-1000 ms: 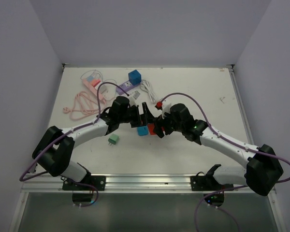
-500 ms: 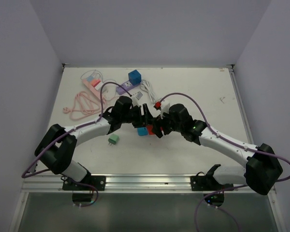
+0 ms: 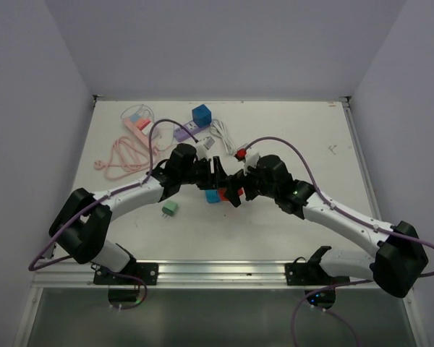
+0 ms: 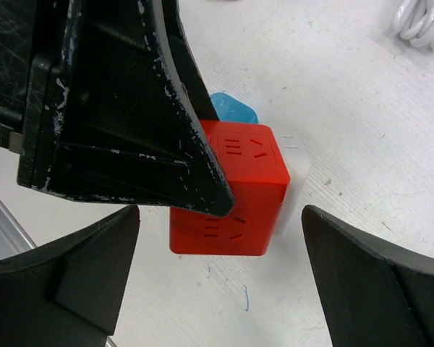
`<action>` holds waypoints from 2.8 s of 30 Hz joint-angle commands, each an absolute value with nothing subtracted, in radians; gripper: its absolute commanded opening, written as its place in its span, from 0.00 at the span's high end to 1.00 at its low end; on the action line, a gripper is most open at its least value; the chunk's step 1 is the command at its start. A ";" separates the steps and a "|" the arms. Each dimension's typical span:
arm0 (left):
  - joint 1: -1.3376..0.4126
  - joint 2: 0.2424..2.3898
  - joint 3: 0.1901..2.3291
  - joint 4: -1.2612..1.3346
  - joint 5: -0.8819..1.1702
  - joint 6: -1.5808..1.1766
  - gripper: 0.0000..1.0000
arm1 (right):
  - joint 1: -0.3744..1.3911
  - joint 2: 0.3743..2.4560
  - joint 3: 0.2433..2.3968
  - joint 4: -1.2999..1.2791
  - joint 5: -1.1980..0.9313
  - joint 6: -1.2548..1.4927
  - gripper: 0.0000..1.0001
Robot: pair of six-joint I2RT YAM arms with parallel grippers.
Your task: Pull the plug off the socket
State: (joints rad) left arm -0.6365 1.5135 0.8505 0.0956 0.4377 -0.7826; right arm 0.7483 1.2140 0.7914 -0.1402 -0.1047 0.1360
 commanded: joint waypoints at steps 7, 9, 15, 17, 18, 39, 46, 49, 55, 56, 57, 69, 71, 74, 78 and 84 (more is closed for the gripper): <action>-0.594 1.385 0.838 0.127 0.474 -0.548 1.00 | 0.683 1.080 0.762 -0.124 -0.121 0.374 0.01; -0.592 1.364 0.839 0.094 0.480 -0.500 1.00 | 0.625 1.045 0.749 -0.124 -0.135 0.426 0.01; -0.591 1.301 0.815 0.090 0.610 -0.388 1.00 | 0.561 1.015 0.761 -0.158 -0.134 0.486 0.04; -0.591 1.278 0.813 0.104 0.655 -0.359 1.00 | 0.558 1.031 0.768 -0.178 -0.118 0.491 0.06; -0.591 1.270 0.815 0.109 0.702 -0.341 1.00 | 0.557 1.041 0.769 -0.184 -0.112 0.503 0.07; -0.592 1.247 0.896 -0.070 0.845 -0.086 1.00 | 0.532 1.086 0.905 -0.265 -0.253 0.442 0.10; -0.604 1.249 0.968 -0.219 0.750 0.093 1.00 | 0.535 1.201 1.080 -0.449 -0.287 0.434 0.09; -0.647 1.253 0.997 -0.241 0.690 0.146 1.00 | 0.545 1.250 1.140 -0.508 -0.279 0.449 0.09; -0.719 1.264 1.043 -0.267 0.612 0.183 1.00 | 0.594 1.324 1.223 -0.583 -0.180 0.451 0.09; -0.727 1.266 1.049 -0.273 0.600 0.187 1.00 | 0.597 1.341 1.232 -0.591 -0.172 0.459 0.09; -0.735 1.267 1.057 -0.279 0.582 0.196 1.00 | 0.600 1.347 1.235 -0.595 -0.158 0.465 0.09; -0.772 1.258 1.081 -0.316 0.424 0.219 1.00 | 0.617 1.402 1.256 -0.663 -0.057 0.472 0.10; -0.772 1.256 1.075 -0.313 0.408 0.221 1.00 | 0.617 1.402 1.249 -0.672 -0.048 0.471 0.10; -0.772 1.252 1.071 -0.305 0.388 0.218 1.00 | 0.615 1.397 1.233 -0.684 -0.040 0.471 0.10; -0.772 1.241 1.049 -0.291 0.362 0.212 1.00 | 0.614 1.394 1.216 -0.703 -0.011 0.469 0.10; -0.770 1.226 1.028 -0.275 0.295 0.195 1.00 | 0.615 1.374 1.193 -0.713 -0.003 0.474 0.10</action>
